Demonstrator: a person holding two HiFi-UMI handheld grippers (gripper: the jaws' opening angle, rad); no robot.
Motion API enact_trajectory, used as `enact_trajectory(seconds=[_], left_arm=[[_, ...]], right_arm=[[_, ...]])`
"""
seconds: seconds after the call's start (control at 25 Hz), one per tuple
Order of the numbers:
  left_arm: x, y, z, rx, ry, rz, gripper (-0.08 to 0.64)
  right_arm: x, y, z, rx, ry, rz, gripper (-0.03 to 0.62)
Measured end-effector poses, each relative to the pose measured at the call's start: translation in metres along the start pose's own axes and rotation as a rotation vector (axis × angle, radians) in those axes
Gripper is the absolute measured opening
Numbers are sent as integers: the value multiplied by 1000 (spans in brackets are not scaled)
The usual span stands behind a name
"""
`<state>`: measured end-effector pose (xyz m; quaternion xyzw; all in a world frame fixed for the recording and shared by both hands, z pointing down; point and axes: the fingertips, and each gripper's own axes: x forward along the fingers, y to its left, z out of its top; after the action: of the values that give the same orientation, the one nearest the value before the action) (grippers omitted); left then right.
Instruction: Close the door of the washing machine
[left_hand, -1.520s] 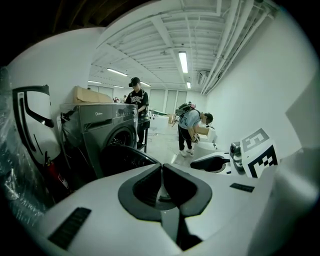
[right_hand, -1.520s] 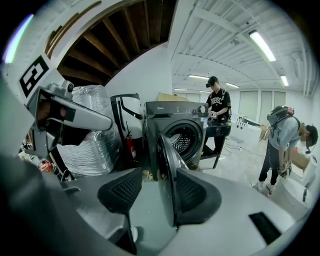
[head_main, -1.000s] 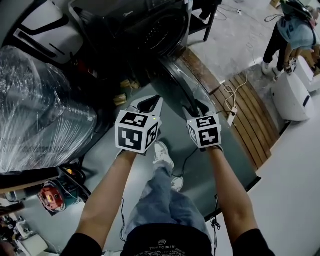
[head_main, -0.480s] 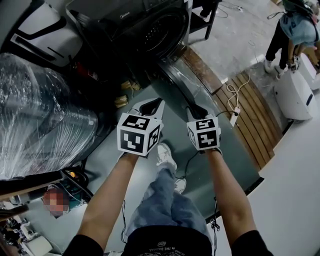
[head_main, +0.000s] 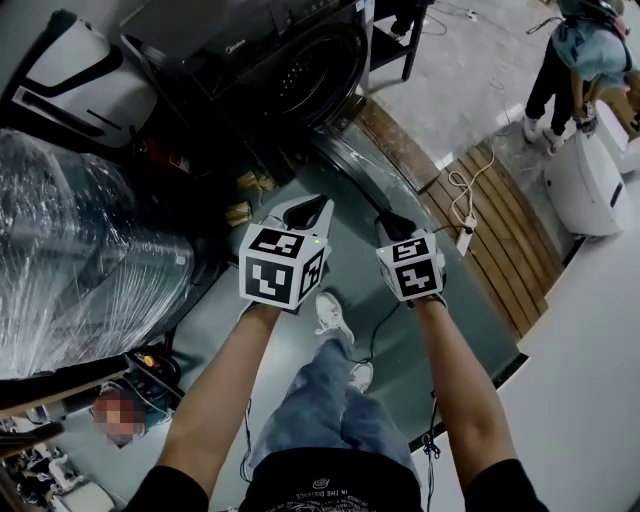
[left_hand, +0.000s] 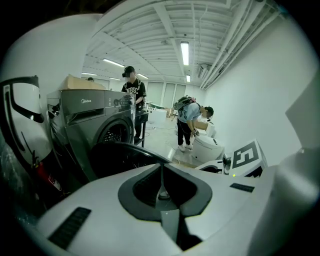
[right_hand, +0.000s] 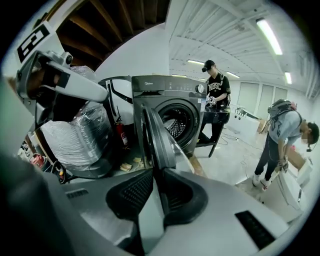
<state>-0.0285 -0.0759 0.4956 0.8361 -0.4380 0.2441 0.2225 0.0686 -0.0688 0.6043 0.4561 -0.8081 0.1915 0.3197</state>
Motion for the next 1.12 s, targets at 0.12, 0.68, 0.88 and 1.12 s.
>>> enact_trajectory(seconds=[0.12, 0.68, 0.88, 1.12], left_arm=[[8, 2, 9, 4, 4, -8, 37], [66, 15, 44, 11, 24, -57, 37], [84, 20, 59, 23, 26, -87, 37], [97, 28, 74, 43, 26, -111, 37]], right_arm=[[4, -17, 5, 1, 10, -15, 75], [29, -91, 24, -77, 71, -31, 94], [41, -113, 34, -116, 99, -43, 100], [51, -136, 43, -148, 115, -69, 107]])
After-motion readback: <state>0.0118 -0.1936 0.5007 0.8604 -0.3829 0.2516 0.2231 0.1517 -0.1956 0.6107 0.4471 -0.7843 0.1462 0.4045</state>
